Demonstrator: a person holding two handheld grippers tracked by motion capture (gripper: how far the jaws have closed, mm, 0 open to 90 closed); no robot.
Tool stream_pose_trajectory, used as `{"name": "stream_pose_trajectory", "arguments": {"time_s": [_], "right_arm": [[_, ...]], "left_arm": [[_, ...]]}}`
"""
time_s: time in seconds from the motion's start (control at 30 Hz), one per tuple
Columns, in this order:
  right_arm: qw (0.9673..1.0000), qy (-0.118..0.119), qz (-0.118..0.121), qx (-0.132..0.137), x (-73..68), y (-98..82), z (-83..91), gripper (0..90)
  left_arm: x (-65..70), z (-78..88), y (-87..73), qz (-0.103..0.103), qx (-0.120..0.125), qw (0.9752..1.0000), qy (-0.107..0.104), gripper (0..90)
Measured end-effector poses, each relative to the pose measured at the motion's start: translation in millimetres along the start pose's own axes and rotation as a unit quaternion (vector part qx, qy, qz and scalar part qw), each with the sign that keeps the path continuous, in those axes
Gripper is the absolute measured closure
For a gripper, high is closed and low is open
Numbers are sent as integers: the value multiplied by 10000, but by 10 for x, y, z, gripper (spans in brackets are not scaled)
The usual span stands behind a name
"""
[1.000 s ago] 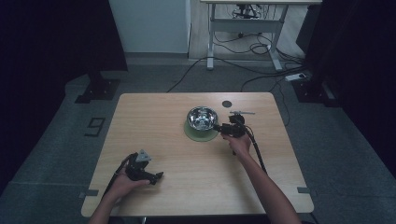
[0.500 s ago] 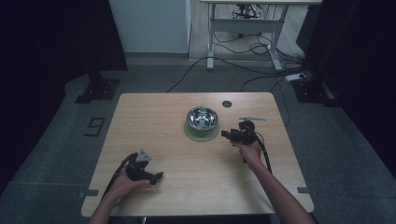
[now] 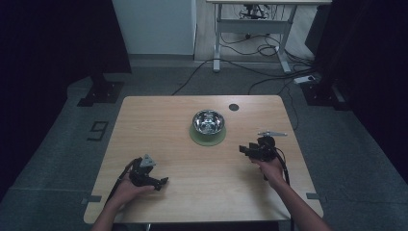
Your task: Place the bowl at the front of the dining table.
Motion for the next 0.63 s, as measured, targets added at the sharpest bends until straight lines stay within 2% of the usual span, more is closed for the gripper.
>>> {"name": "stream_pose_trajectory", "arguments": {"time_s": [0.17,0.27,0.43,0.63], "right_arm": [[9999,-46,70,-87,44,-171,53,392],[9997,1,88,-249,41,-261,46,385],[9987,-198,337,-342,8,-286,8,389],[9977,-450,327,-375,104,-281,-32,355]], "left_arm": [[2,1,-1,9,-1,10000,9,1],[4,1,-2,18,-1,10000,17,1],[6,2,-2,16,-5,10000,16,1],[5,2,-2,15,-5,10000,14,0]]}}
Point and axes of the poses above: each handheld gripper's, and its own axes: z roughly backward along the jaws, y roughly out of its top, x roughly to its right, the point moved 4 cm from there along -z, roughly forward along the jaws, and after that the axes turned 4 degrees about -x, right-handed, at the moved point
